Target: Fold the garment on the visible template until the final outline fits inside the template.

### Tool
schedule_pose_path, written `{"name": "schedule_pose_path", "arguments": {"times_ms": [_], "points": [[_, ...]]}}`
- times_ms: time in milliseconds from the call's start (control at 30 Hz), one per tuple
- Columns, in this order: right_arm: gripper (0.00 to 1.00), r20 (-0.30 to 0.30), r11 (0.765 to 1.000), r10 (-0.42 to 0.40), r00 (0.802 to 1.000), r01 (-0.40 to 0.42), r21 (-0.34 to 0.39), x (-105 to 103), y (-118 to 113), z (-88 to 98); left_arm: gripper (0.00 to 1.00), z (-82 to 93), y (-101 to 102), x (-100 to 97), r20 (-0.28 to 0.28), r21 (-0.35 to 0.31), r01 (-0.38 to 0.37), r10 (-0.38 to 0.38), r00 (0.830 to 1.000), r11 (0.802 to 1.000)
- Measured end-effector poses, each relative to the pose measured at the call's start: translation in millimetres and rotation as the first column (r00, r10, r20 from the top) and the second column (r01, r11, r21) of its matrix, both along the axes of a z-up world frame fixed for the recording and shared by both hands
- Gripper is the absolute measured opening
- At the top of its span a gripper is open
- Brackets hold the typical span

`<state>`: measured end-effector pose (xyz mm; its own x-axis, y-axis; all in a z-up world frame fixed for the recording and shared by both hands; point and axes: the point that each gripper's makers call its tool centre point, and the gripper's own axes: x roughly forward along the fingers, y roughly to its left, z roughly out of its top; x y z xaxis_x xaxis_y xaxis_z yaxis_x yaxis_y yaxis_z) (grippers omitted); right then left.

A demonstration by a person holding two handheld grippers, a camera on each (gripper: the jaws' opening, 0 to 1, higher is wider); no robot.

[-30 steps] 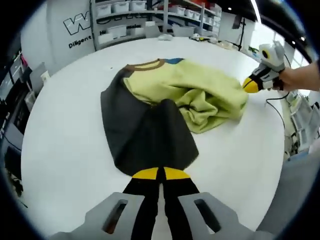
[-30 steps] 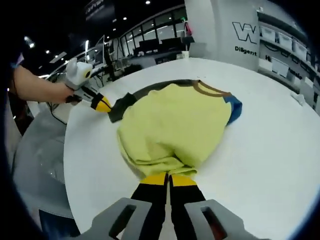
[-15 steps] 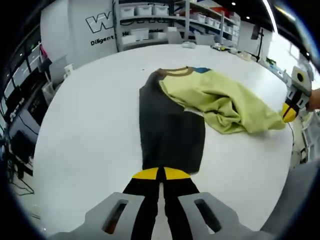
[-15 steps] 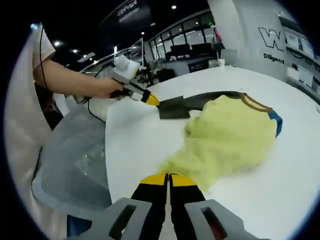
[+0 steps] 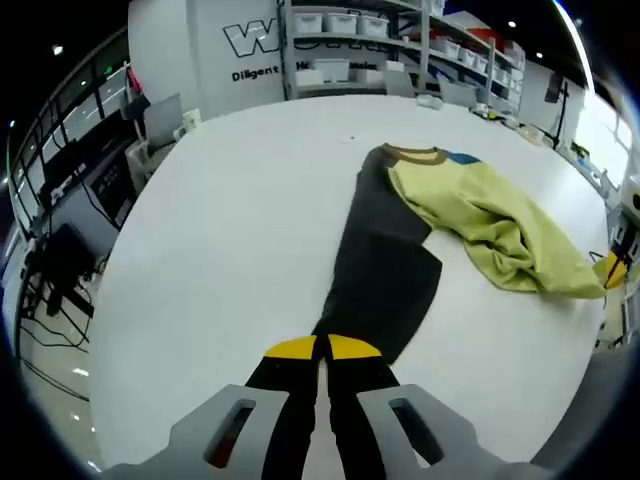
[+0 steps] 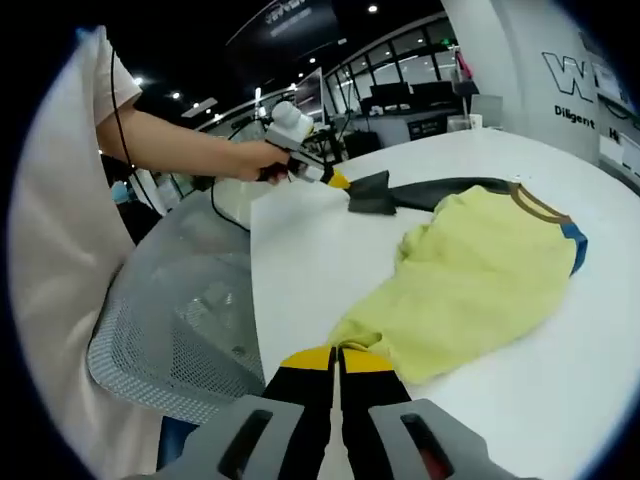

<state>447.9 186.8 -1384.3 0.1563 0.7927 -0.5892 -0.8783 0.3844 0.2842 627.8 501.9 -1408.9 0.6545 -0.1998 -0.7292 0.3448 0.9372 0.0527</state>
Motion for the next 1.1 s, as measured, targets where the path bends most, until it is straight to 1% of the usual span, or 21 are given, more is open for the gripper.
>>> {"name": "schedule_pose_path", "arguments": {"times_ms": [33, 100, 133, 200, 233, 333, 367, 400, 467, 500, 533, 633, 667, 700, 733, 767, 800, 833, 900, 967, 1100], "points": [[0.0, -0.003, 1.0, 0.015, 1.0, -0.015, 0.004, -3, 2, 0.5, 0.06, 2.3, 4, 1.7, 0.006, 0.022, 0.003, -0.003, 1.0, 1.0], [0.0, -0.007, 0.999, 0.037, 0.999, -0.037, 0.005, -7, 4, 1.6, 0.09, 9.4, 5, 5.3, 0.023, 0.017, -0.002, 0.002, 1.0, 1.0], [0.0, -0.014, 0.998, 0.061, 0.998, -0.06, 0.035, -10, 8, 6.4, 0.14, 14.5, 4, 5.7, 0.035, 0.022, -0.013, 0.012, 0.999, 1.0], [0.0, -0.003, 0.998, 0.036, 0.999, -0.036, 0.046, -4, 9, 12.2, 0.19, 19.7, -3, 7.0, 0.056, 0.023, -0.002, 0.001, 0.998, 1.0], [0.0, -0.006, 0.998, 0.022, 1.0, -0.022, 0.052, -1, 9, 14.3, 0.18, 25.5, -20, 8.5, 0.082, -0.022, 0.041, -0.039, 0.996, 0.999], [0.04, 0.006, 0.997, -0.002, 1.0, 0.002, 0.071, 7, 10, 19.4, 0.19, 31.7, -60, 3.4, 0.102, -0.044, 0.141, -0.136, 0.986, 0.989], [0.05, 0.015, 0.998, -0.012, 1.0, 0.011, 0.058, 12, 7, 18.8, 0.2, 34.3, -84, -0.6, 0.108, -0.082, 0.194, -0.184, 0.977, 0.978], [0.07, 0.024, 0.998, -0.031, 0.999, 0.03, 0.046, 18, 4, 17.6, 0.22, 35.4, -92, -1.8, 0.113, -0.092, 0.212, -0.201, 0.973, 0.973], [0.11, 0.036, 0.994, -0.096, 0.995, 0.095, 0.046, 33, -3, 16.2, 0.26, 37.9, -130, -11.7, 0.119, -0.101, 0.318, -0.306, 0.945, 0.943], [0.11, 0.04, 0.991, -0.126, 0.991, 0.124, 0.04, 40, -7, 14.5, 0.27, 41.5, -157, -18.9, 0.138, -0.133, 0.378, -0.361, 0.922, 0.916], [0.11, 0.048, 0.989, -0.144, 0.988, 0.142, 0.037, 45, -10, 13.1, 0.26, 40.5, -172, -25.4, 0.127, -0.141, 0.413, -0.398, 0.909, 0.9], [0.12, 0.051, 0.977, -0.213, 0.976, 0.213, 0.008, 63, -25, 4.1, 0.28, 40.1, -222, -43.9, 0.143, -0.101, 0.558, -0.543, 0.827, 0.824], [0.12, 0.066, 0.973, -0.23, 0.971, 0.23, 0.009, 72, -30, 2.1, 0.28, 39.4, -242, -50.8, 0.154, -0.093, 0.605, -0.589, 0.794, 0.791], [0.11, 0.067, 0.967, -0.255, 0.965, 0.255, -0.001, 77, -36, -0.4, 0.3, 39.2, -255, -55.3, 0.16, -0.105, 0.628, -0.61, 0.776, 0.771], [0.11, 0.07, 0.957, -0.288, 0.955, 0.289, 0.002, 87, -42, -1.7, 0.32, 41.2, -274, -59.9, 0.197, -0.121, 0.664, -0.638, 0.744, 0.738], [0.11, 0.08, 0.953, -0.302, 0.95, 0.302, 0.003, 94, -46, -2.5, 0.34, 42.2, -286, -64.1, 0.214, -0.146, 0.678, -0.646, 0.732, 0.72], [0.11, 0.076, 0.945, -0.325, 0.943, 0.326, -0.004, 100, -52, -4.3, 0.34, 40.4, -292, -67.9, 0.205, -0.159, 0.683, -0.653, 0.729, 0.713], [0.11, 0.073, 0.931, -0.366, 0.928, 0.366, 0.008, 112, -58, -4.3, 0.33, 35.6, -301, -75.7, 0.18, -0.167, 0.699, -0.675, 0.715, 0.696], [0.14, 0.072, 0.913, -0.407, 0.911, 0.407, 0.006, 129, -69, -6.9, 0.32, 31.4, -316, -88.1, 0.193, -0.142, 0.759, -0.734, 0.651, 0.635], [0.15, 0.076, 0.903, -0.427, 0.901, 0.429, -0.004, 144, -77, -11.0, 0.33, 23.9, -325, -98.2, 0.158, -0.147, 0.773, -0.757, 0.635, 0.618], [0.18, 0.049, 0.884, -0.467, 0.883, 0.467, 0.003, 167, -83, -18.0, 0.34, 19.3, -338, -109.6, 0.146, -0.144, 0.798, -0.785, 0.602, 0.585]]}}
